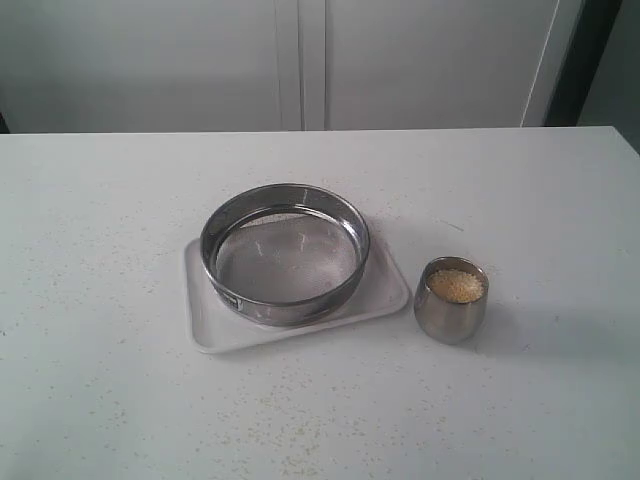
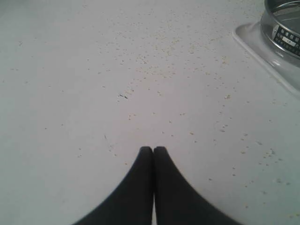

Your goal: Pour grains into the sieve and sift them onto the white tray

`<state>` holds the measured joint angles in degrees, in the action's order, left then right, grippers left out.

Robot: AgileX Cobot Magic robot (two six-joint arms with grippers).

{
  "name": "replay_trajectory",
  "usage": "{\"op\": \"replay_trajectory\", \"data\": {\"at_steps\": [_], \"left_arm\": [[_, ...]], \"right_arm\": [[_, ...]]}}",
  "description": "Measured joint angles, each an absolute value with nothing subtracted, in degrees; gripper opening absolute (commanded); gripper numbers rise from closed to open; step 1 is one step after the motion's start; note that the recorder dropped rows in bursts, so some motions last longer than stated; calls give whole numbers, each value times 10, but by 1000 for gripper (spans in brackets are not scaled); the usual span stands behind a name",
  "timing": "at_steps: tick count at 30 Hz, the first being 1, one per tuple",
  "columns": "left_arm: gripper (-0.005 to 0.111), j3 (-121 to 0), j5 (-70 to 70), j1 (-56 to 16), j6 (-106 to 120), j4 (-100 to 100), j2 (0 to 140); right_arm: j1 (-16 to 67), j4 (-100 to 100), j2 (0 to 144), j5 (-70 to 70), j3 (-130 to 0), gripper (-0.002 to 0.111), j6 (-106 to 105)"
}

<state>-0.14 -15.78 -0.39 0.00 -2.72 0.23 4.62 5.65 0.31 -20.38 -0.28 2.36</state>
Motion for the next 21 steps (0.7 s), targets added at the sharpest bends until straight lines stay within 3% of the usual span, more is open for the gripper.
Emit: {"op": "replay_trajectory", "data": {"at_steps": [21], "left_arm": [[0,-1,-158,-4,0,-27,2]], "right_arm": [[46,57,3,-197,-3,0,24]]}}
